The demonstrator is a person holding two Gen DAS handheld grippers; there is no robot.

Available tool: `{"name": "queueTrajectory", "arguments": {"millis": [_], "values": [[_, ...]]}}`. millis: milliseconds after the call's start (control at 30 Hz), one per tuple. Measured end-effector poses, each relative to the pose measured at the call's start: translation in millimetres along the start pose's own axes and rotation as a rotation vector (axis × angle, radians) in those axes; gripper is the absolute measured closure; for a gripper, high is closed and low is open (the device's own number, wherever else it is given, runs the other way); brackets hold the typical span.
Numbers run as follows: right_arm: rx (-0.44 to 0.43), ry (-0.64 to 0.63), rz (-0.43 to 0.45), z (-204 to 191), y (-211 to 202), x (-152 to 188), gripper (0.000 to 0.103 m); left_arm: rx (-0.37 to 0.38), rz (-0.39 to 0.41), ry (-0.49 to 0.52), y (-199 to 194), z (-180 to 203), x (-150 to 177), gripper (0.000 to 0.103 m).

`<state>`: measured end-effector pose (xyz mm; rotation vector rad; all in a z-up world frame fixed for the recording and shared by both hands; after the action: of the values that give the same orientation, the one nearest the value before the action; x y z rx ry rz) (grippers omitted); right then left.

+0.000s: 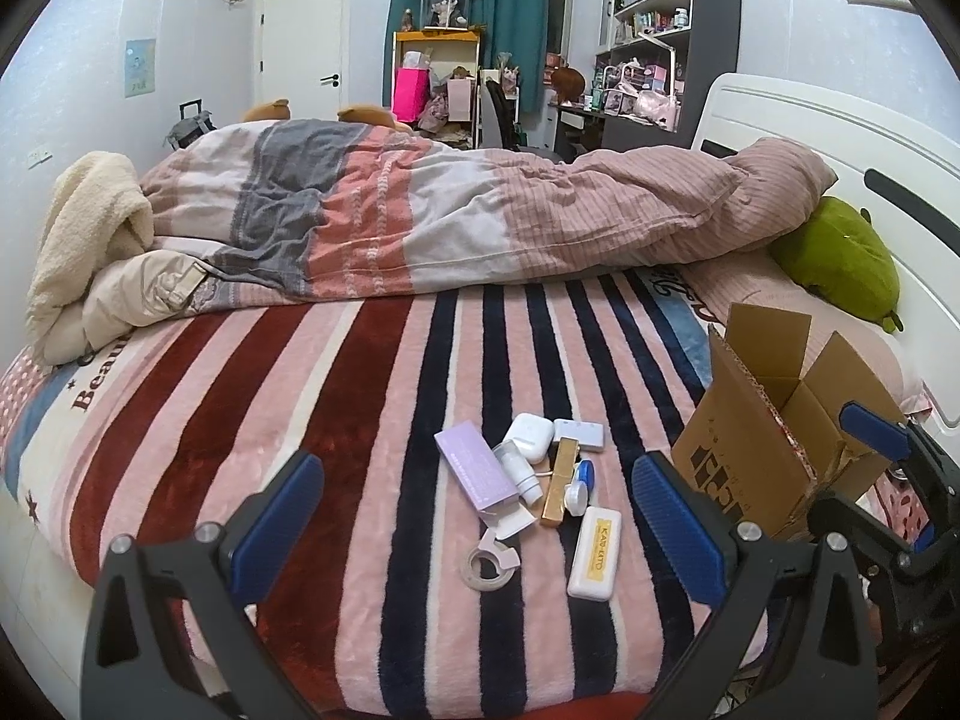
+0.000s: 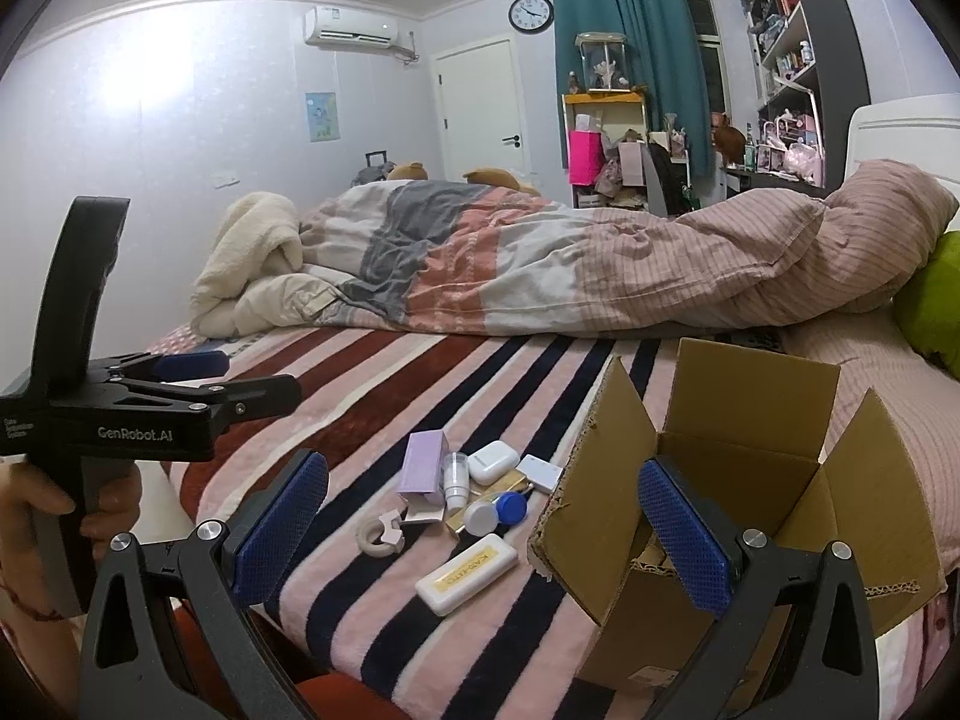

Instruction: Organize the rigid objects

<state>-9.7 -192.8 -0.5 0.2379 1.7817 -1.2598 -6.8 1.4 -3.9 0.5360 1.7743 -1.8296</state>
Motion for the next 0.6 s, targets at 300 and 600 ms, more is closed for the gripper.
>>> {"name": "queueTrajectory", "arguments": {"millis": [300, 600], "values": [[0.000, 0.028, 0.004, 7.6, -3.5, -0.3, 0.000, 0.017, 0.007, -0.017, -0.5, -0.2, 0.5, 0.001], [-0.008, 0.020, 0.021, 6.8, -7.5, -0.5, 0.000, 0.009, 0.006, -0.021, 0.2, -1.7, 1.0, 0.001]]}}
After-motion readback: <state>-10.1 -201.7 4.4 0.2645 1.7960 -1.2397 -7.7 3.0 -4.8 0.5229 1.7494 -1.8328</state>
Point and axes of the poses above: each gripper's, at about its wrist camera, not at the fingertips, and y roughly the way its jaws point, z to its right, x to its underside, the point moved 1 cm from there along y, roughly the way its jaws point, and after that the axes turned 12 degrees about -z, right-handed, at the moved point
